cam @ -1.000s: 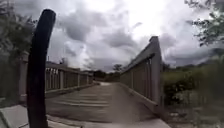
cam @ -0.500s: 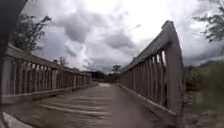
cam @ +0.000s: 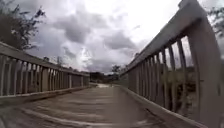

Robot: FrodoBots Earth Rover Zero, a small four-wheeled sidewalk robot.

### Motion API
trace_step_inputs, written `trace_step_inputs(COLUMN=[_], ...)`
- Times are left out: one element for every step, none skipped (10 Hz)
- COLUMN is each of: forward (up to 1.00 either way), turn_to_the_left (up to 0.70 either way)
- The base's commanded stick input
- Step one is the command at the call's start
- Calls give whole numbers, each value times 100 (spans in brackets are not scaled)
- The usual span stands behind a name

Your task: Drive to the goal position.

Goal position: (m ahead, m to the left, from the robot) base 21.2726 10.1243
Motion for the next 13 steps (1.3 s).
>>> trace_step_inputs(forward=[85, 85, 85, 85, 85, 85, 85, 85, 85, 85, 85, 85, 85], turn_to_the_left=[0, 0, 0, 0, 0, 0, 0, 0, 0, 0, 0, 0, 0])
